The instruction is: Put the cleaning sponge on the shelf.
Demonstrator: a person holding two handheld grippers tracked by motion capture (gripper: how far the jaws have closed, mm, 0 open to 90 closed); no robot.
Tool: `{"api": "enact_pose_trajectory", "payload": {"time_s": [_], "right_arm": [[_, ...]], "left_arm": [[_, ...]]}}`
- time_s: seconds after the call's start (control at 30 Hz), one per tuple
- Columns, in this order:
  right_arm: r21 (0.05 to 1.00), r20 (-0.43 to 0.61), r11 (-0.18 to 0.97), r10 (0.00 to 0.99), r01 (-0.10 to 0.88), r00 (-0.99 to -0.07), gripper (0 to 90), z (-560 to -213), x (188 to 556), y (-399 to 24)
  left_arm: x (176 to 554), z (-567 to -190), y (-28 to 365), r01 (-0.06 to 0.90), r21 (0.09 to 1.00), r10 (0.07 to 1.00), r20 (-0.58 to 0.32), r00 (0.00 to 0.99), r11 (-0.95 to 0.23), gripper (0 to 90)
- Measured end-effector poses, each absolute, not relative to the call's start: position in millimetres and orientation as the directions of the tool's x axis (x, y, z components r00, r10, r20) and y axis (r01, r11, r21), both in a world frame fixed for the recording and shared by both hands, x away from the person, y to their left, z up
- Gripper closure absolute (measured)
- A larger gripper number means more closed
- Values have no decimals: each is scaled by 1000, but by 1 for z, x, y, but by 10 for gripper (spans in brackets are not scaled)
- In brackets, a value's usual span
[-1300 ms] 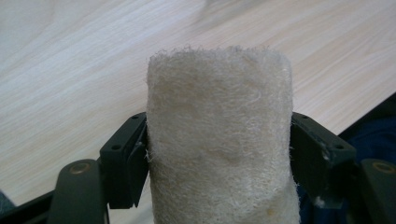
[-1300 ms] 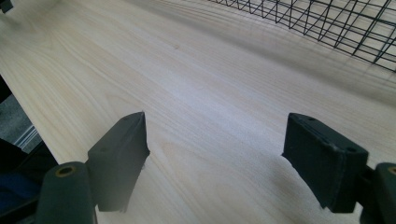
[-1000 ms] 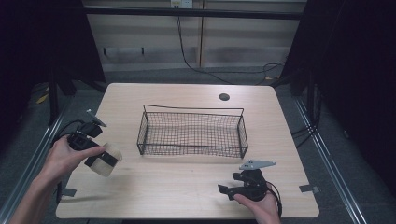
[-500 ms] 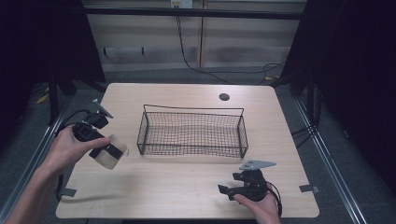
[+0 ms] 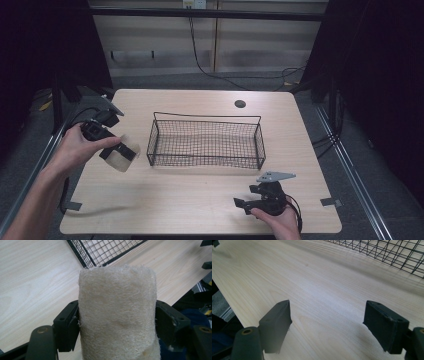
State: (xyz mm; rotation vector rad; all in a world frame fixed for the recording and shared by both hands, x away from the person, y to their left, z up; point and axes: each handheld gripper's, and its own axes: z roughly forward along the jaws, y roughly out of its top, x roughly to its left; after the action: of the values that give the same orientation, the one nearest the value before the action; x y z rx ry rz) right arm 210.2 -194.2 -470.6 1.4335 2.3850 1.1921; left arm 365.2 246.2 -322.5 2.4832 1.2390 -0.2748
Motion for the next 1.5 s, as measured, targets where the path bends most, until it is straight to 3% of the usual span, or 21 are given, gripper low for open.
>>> {"api": "enact_pose_trajectory", "payload": {"time_s": [0.93, 1.5], "right_arm": [[675, 288, 239, 786, 698, -547, 214, -471, 209, -195], [677, 286, 244, 782, 694, -553, 214, -471, 209, -195]], "left_arm": [[393, -294, 191, 771, 252, 702, -319, 637, -585, 280], [416, -315, 166, 813, 210, 749, -316, 583, -544, 280]]}}
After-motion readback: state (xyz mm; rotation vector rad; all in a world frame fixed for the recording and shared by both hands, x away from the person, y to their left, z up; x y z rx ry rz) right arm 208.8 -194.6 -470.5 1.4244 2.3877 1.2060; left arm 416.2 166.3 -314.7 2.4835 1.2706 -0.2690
